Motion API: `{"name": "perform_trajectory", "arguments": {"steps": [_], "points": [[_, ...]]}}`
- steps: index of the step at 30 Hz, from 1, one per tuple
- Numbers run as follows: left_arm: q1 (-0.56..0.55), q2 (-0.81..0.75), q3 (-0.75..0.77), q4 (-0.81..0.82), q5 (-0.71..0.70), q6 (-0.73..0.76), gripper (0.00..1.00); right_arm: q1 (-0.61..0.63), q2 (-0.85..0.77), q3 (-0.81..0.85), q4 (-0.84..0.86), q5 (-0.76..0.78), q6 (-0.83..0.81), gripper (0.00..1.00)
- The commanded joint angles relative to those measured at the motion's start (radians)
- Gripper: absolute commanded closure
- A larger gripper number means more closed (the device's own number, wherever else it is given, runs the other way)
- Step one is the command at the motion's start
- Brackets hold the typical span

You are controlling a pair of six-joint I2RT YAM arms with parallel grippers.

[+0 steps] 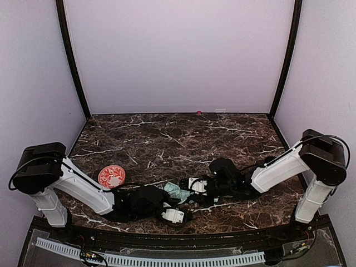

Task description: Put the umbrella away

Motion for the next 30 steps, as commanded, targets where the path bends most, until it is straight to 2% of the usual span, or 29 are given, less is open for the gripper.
{"name": "perform_trajectory", "arguments": {"steps": [1, 2, 5, 8, 13, 18, 21, 23, 26, 27, 30], "points": [[0.008, -0.035, -0.075, -0.012, -0.098, -0.004, 1.0, -0.006, -0.08, -0.015, -0.008, 0.092, 0.006, 0.97], [0.006, -0.049, -0.083, 0.017, -0.113, 0.002, 1.0, -0.006, -0.095, -0.015, -0.014, 0.111, -0.001, 1.0], [0.005, -0.109, -0.095, 0.068, -0.14, 0.009, 0.97, -0.007, -0.133, -0.017, -0.027, 0.165, -0.015, 1.0], [0.005, -0.182, -0.114, 0.075, -0.105, -0.01, 0.81, -0.007, -0.174, -0.018, -0.041, 0.193, -0.046, 1.0], [0.005, -0.348, -0.158, 0.018, -0.034, -0.123, 0.7, -0.007, -0.256, -0.03, -0.047, 0.295, -0.115, 1.0], [0.005, -0.486, -0.219, 0.001, 0.018, -0.212, 0.51, -0.007, -0.348, -0.037, -0.015, 0.438, -0.217, 1.0], [0.041, -0.533, -0.22, 0.01, 0.039, -0.317, 0.48, -0.005, -0.405, -0.032, -0.008, 0.464, -0.276, 1.0], [0.102, -0.548, -0.2, 0.007, 0.106, -0.484, 0.52, -0.002, -0.438, -0.028, -0.005, 0.467, -0.313, 1.0], [0.212, -0.566, -0.167, 0.006, 0.308, -0.678, 0.53, 0.001, -0.48, -0.016, -0.014, 0.461, -0.373, 1.0], [0.225, -0.569, -0.164, 0.027, 0.362, -0.694, 0.5, 0.002, -0.492, -0.006, -0.029, 0.447, -0.39, 1.0], [0.242, -0.572, -0.133, 0.021, 0.55, -0.69, 0.33, 0.003, -0.516, 0.032, -0.092, 0.408, -0.415, 1.0]]}}
